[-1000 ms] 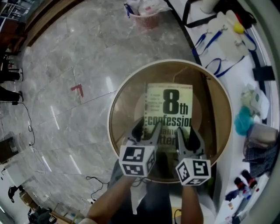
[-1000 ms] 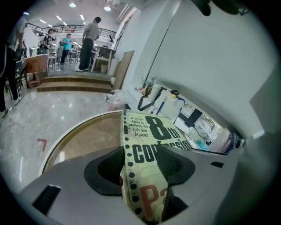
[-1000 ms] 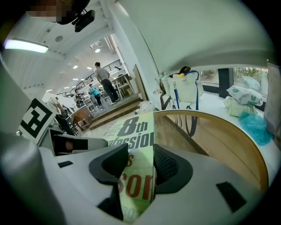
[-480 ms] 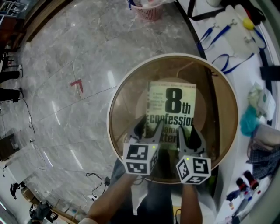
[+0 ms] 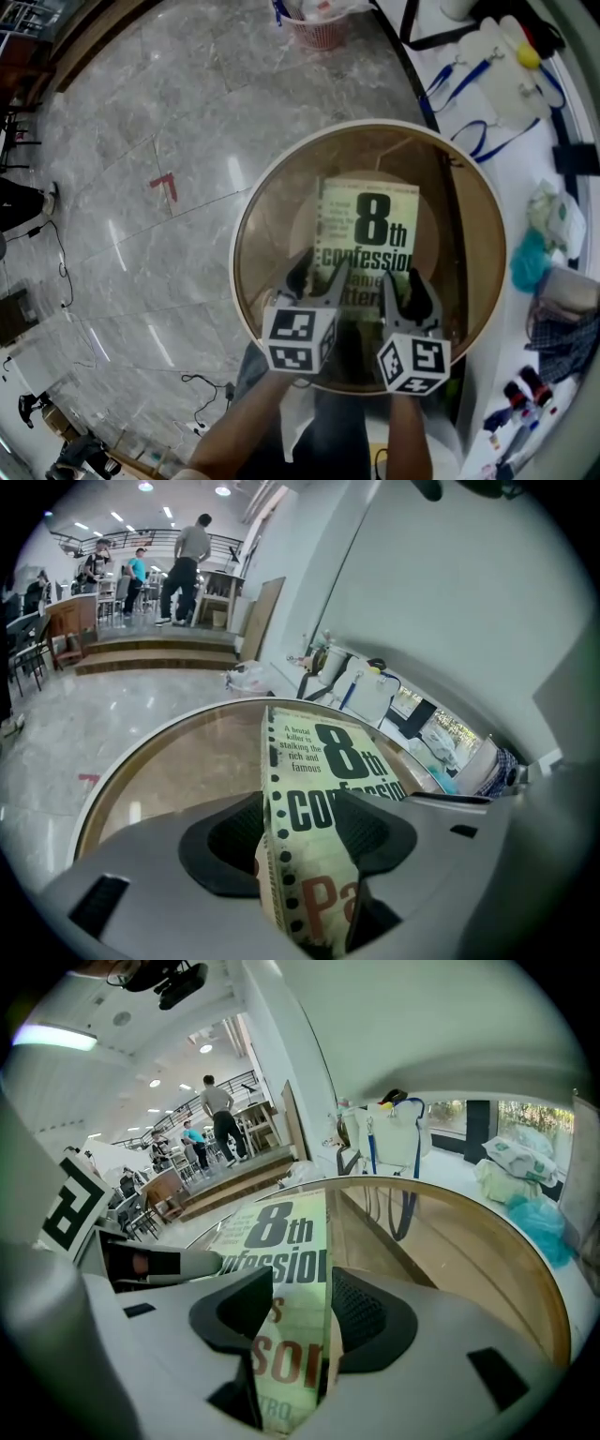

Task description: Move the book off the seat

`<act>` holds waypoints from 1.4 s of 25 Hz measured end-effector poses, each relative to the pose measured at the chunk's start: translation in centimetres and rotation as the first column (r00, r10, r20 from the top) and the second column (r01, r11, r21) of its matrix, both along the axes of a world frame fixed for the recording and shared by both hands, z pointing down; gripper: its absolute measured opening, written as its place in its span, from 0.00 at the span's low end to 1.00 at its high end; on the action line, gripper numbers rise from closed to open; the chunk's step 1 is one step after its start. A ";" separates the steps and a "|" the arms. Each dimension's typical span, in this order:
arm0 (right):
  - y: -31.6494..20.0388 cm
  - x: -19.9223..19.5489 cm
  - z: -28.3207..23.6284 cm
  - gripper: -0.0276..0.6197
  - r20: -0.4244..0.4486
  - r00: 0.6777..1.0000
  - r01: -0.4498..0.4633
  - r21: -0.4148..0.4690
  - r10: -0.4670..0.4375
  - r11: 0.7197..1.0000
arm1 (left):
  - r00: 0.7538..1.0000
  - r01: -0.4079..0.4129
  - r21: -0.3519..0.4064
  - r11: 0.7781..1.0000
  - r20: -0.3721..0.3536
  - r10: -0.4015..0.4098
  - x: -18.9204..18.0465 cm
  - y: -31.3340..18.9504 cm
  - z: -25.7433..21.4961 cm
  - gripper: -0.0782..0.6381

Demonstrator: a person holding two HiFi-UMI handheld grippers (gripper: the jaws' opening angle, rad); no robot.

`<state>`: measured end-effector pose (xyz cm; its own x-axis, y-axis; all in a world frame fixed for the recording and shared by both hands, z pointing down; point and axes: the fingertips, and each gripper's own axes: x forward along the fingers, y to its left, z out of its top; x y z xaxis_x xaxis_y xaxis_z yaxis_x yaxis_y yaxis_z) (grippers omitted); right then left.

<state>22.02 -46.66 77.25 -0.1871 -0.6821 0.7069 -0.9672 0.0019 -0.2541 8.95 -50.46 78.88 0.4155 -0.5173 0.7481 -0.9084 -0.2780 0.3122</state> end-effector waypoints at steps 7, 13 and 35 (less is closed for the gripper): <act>-0.9 -0.1 -2.9 0.33 -0.007 1.000 -0.001 0.059 0.002 0.998 | 1.000 0.008 0.047 0.999 -0.004 -0.007 -0.7 -1.1 -2.9 0.45; -2.6 -1.0 -8.6 0.33 -0.034 0.999 0.028 0.127 -0.024 0.991 | 1.000 -0.009 0.119 0.993 0.005 0.008 -0.9 -2.0 -8.3 0.45; -9.6 -10.8 -49.2 0.09 -0.072 0.992 0.129 0.648 -0.108 0.751 | 0.995 -0.013 0.703 0.711 0.076 -0.057 -7.9 -7.1 -50.7 0.14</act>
<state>11.27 -56.25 28.02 -0.2845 -0.9526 0.1077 -0.9548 0.2714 -0.1216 1.06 -57.54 28.16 0.3500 -0.9157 0.1973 -0.9301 -0.3648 -0.0433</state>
